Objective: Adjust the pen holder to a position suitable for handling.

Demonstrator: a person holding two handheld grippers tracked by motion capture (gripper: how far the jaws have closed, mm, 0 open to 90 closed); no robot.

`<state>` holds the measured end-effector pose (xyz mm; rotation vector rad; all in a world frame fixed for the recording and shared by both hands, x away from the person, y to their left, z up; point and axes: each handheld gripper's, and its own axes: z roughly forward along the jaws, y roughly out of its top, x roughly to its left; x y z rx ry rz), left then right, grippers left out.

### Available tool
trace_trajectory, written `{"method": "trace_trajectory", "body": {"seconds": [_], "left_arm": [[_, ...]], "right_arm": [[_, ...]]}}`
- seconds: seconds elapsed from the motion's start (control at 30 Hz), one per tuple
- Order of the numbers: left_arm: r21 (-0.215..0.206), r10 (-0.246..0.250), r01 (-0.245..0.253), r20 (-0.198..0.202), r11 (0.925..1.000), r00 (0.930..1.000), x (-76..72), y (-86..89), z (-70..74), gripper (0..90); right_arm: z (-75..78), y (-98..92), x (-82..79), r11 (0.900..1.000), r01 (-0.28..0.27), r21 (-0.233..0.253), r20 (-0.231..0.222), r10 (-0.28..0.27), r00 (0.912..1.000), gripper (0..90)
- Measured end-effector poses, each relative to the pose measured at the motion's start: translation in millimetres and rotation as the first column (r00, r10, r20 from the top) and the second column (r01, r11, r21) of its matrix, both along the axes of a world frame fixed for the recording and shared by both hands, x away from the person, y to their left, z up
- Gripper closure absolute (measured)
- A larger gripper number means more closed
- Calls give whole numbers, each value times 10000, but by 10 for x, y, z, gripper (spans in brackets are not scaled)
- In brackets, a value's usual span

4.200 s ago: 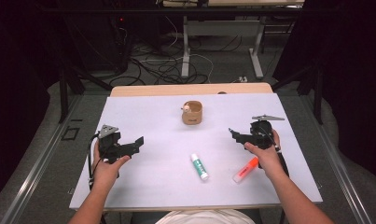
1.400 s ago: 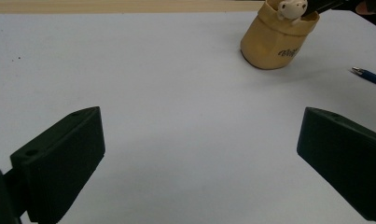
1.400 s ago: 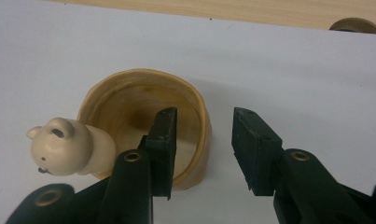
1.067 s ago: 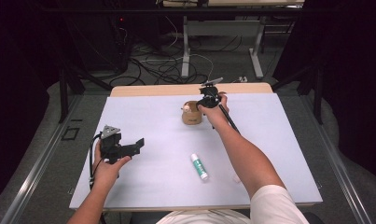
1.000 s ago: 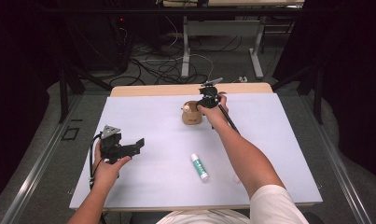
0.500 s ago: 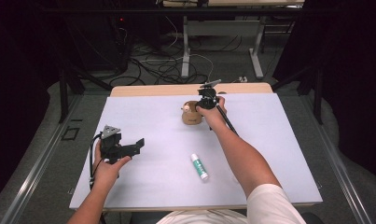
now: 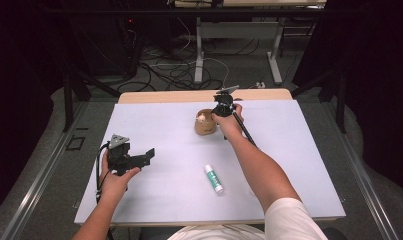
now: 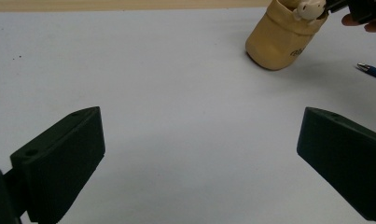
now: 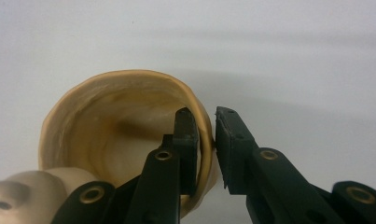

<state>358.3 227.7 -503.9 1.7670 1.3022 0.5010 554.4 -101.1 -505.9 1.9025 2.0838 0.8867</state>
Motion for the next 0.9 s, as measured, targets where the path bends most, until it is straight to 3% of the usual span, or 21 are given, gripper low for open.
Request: {"method": "trace_trajectory", "body": {"seconds": [0.33, 0.5, 0.63, 0.73, 0.9], "left_arm": [[28, -8, 8, -32, 10000, 10000, 2, -1, 0, 8], [-40, -25, 25, 7, 10000, 10000, 1, -18, -2, 8], [25, -44, 44, 3, 10000, 10000, 0, -15, -1, 8], [31, -38, 38, -18, 10000, 10000, 0, -9, 2, 8], [3, -22, 22, -13, 10000, 10000, 0, -9, 3, 8]], "right_arm": [[3, -42, -12, 9985, 487, -231, -36, -488, 9988, 831], [20, -70, -15, 9988, 492, -9, -179, -492, 9986, 842], [24, -72, -25, 9986, 507, -141, -157, -509, 9986, 845], [33, -76, -34, 9985, 523, 145, -264, -519, 9983, 846], [68, -58, -54, 9983, 556, 155, -126, -554, 9984, 846]]}}
